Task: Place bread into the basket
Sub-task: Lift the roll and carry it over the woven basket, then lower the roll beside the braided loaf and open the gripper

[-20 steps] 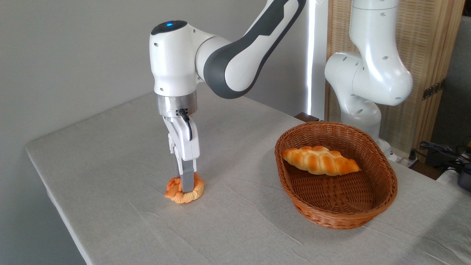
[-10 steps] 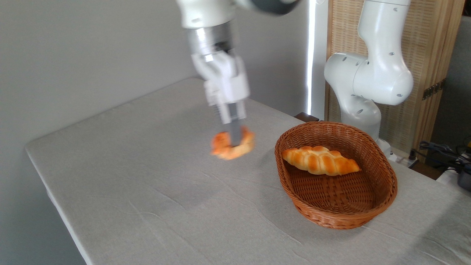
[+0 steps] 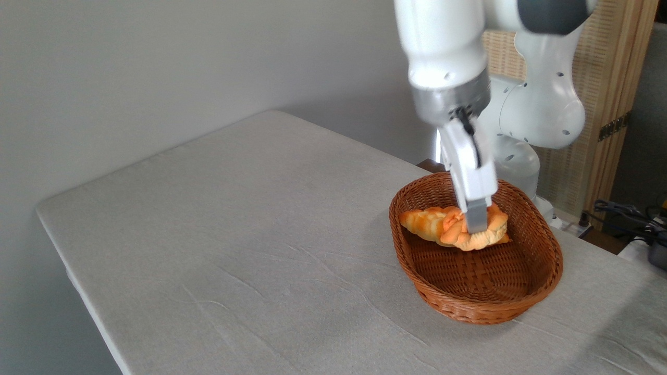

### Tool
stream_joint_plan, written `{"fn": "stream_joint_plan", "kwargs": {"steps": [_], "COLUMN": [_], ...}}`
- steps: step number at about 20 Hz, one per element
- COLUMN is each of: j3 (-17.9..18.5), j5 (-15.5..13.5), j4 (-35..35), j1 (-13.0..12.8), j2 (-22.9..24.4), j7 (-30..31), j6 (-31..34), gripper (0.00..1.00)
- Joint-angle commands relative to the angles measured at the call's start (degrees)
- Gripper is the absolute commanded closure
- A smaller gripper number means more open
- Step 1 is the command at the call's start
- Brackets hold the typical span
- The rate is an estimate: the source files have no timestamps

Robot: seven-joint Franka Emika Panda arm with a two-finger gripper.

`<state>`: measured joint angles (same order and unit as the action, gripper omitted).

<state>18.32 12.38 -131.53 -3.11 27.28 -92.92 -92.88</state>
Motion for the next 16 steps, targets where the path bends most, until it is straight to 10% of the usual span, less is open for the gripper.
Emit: {"fn": "stream_joint_plan", "kwargs": {"steps": [1, 6, 16], "j3": [0.2, 1.7, 1.8], "j5": [1.2, 1.3, 1.3], "j4": [-3.5, -4.3, -4.2], "j1": [-1.7, -1.9, -1.9], "j2": [-0.9, -1.3, -1.4], "j7": [-0.5, -0.6, -0.6], "j6": [-2.7, -5.1, -4.9], "gripper": [0.42, 0.00, 0.00]}}
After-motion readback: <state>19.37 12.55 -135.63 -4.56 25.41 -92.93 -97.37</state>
